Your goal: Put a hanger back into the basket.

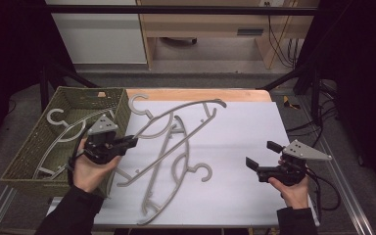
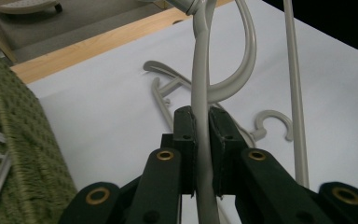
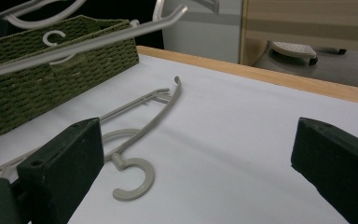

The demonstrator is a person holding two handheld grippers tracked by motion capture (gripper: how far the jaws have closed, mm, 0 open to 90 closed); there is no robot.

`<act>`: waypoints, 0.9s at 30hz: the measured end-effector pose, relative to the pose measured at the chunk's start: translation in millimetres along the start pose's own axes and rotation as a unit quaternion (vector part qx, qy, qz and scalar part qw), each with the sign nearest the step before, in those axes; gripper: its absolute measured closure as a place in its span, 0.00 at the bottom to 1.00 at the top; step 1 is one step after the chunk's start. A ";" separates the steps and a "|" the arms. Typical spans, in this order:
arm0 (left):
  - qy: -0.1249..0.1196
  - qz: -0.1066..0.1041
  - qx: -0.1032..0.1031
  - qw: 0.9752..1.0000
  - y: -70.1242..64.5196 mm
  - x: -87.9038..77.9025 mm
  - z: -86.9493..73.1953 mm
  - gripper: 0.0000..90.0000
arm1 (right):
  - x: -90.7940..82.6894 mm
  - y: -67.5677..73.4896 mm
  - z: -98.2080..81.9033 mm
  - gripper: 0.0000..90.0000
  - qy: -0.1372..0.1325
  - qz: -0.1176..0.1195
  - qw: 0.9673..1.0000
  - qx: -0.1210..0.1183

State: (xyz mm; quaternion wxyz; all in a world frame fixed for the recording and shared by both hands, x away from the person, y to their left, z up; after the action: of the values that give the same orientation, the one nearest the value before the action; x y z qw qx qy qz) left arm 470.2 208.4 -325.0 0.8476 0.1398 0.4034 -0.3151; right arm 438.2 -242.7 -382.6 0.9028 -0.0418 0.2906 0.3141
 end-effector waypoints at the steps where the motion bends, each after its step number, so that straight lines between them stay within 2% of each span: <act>1: 0.000 0.000 -0.001 1.000 3.2 -2.0 0.5 0.92 | 0.3 0.1 0.0 0.03 0.000 0.000 1.000 0.000; 2: -0.003 0.005 -0.003 1.000 10.1 -6.2 1.7 0.92 | 0.7 0.4 0.1 0.03 0.000 0.000 1.000 0.001; 4: -0.004 0.007 -0.004 1.000 14.1 -8.5 2.3 0.92 | 1.0 0.4 -0.1 0.03 0.001 0.000 1.000 -0.001; 5: -0.008 0.012 -0.007 1.000 21.6 -12.9 2.9 0.92 | 0.9 0.4 -0.2 0.03 0.002 0.001 1.000 -0.001; 7: -0.008 0.013 -0.008 1.000 25.2 -15.2 2.9 0.92 | 0.9 0.3 -0.2 0.03 0.001 0.000 1.000 -0.001; 8: -0.008 0.019 -0.005 1.000 32.1 -20.2 2.1 0.92 | 1.0 0.4 0.0 0.03 0.000 -0.001 1.000 0.001; 14: -0.010 0.046 -0.005 0.999 53.2 -32.8 -1.0 0.92 | 1.8 0.5 -0.3 0.03 0.002 -0.001 1.000 -0.002; 15: -0.010 0.046 -0.005 0.999 53.2 -32.8 -1.0 0.92 | 1.8 0.5 -0.3 0.03 0.002 -0.001 1.000 -0.002; 16: -0.009 0.053 -0.007 0.999 60.3 -36.5 -3.1 0.92 | 2.2 0.8 -0.3 0.03 0.003 0.000 1.000 -0.001; 17: -0.009 0.053 -0.007 0.999 60.3 -36.5 -3.1 0.92 | 2.2 0.8 -0.3 0.03 0.003 0.000 1.000 -0.001; 18: -0.007 0.062 -0.003 0.998 67.5 -40.3 -5.8 0.92 | 2.1 0.7 -0.8 0.03 0.005 0.000 1.000 -0.004; 19: -0.007 0.062 -0.003 0.998 67.5 -40.3 -5.8 0.92 | 2.2 0.7 -0.8 0.03 0.006 0.000 1.000 -0.004; 22: -0.005 0.071 -0.005 0.997 79.2 -45.2 -10.2 0.92 | 2.9 0.9 -0.4 0.03 0.004 -0.001 1.000 0.000; 23: -0.004 0.076 -0.010 0.997 87.3 -48.3 -13.7 0.92 | 3.4 1.1 -0.5 0.03 0.006 0.000 1.000 -0.001; 27: -0.004 0.087 -0.018 0.996 105.2 -54.5 -21.5 0.92 | 4.9 1.4 -0.5 0.03 0.007 -0.001 1.000 0.000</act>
State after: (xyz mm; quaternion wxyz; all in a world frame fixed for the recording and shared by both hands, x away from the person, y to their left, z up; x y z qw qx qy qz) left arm 499.5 322.0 -298.4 0.8756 0.1585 0.3921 -0.2332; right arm 440.2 -239.0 -385.6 0.9012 -0.0447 0.2965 0.3130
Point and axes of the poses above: each handheld gripper's, and its own axes: x roughly forward along the jaws, z roughly out of its top, y roughly to its left, the point moved 3 cm from there along x, roughly forward along the jaws, and after that the axes turned 15 degrees about y, right-handed, at the moved point
